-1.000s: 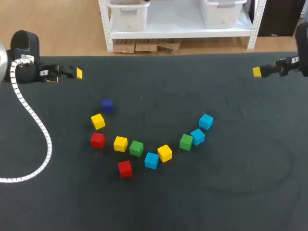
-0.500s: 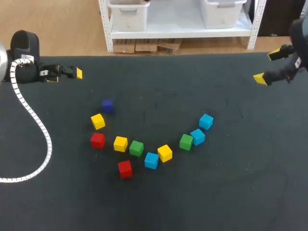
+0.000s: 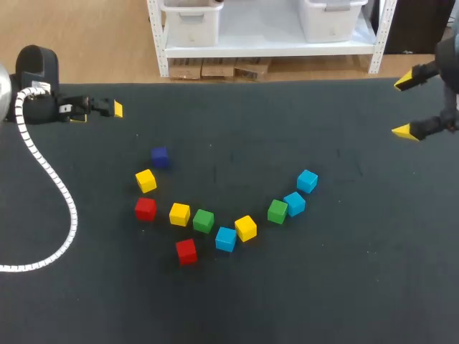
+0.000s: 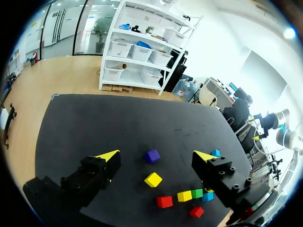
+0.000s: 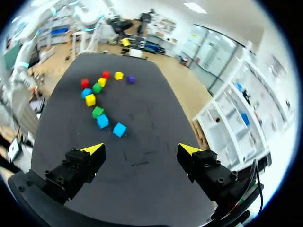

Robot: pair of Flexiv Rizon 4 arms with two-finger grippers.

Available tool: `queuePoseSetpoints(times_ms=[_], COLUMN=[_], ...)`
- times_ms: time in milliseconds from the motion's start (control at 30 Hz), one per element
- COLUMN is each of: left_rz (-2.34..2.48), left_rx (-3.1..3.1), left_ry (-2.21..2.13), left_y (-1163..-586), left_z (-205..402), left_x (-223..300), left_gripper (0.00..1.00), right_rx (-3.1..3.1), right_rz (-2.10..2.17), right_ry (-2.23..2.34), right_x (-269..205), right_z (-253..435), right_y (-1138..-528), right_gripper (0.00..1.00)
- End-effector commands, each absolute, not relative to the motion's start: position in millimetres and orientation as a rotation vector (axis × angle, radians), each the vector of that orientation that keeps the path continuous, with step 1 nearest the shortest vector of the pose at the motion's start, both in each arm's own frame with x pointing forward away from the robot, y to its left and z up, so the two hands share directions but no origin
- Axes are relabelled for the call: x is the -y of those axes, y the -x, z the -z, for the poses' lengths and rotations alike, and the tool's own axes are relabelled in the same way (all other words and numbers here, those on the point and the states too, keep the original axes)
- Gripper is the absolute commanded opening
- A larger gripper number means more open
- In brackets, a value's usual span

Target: Place the blue cubes, place green cubes on the blue cubes, place the yellow cubes on the green cubes, then place the red cubes on the yellow cubes, and place purple cube on the red cubes.

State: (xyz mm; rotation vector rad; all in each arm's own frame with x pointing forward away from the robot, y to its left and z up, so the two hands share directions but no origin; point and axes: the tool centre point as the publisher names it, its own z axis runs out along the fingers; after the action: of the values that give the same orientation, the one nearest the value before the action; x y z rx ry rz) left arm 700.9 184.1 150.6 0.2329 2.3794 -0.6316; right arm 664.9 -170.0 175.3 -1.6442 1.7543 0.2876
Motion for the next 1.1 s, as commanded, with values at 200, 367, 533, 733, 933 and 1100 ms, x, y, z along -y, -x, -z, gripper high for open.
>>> queuePoseSetpoints(times_ms=[200, 367, 533, 733, 933, 1100], left_rz=[0.633, 0.633, 0.633, 0.633, 0.633, 0.633], left_rx=[-2.378, -2.378, -2.378, -2.378, -2.378, -2.378], left_ry=[-0.233, -0.233, -0.233, -0.233, -0.233, -0.233], left_y=[-701.0, -701.0, -701.0, -701.0, -701.0, -701.0], left_z=[-150.3, -150.3, -150.3, -150.3, -150.3, -150.3], left_x=[-184.4, -184.4, -184.4, -184.4, -184.4, -184.4], left_gripper=[1.00, 1.00, 1.00, 1.00, 1.00, 1.00], right_rx=[-1.548, -1.479, -1.388, -1.352, -1.328, -1.306], right_rz=[-0.612, -0.586, -0.616, -0.590, -0.538, -0.554], right_ry=[2.165, 2.270, 2.379, 2.470, 2.507, 2.483], right_x=[173.2, 157.8, 131.5, 103.4, 81.6, 67.6], right_z=[-175.4, -168.0, -154.5, -139.1, -127.5, -114.4], right_y=[-670.4, -666.6, -660.5, -655.1, -646.4, -637.0], right_gripper=[1.00, 1.00, 1.00, 1.00, 1.00, 1.00])
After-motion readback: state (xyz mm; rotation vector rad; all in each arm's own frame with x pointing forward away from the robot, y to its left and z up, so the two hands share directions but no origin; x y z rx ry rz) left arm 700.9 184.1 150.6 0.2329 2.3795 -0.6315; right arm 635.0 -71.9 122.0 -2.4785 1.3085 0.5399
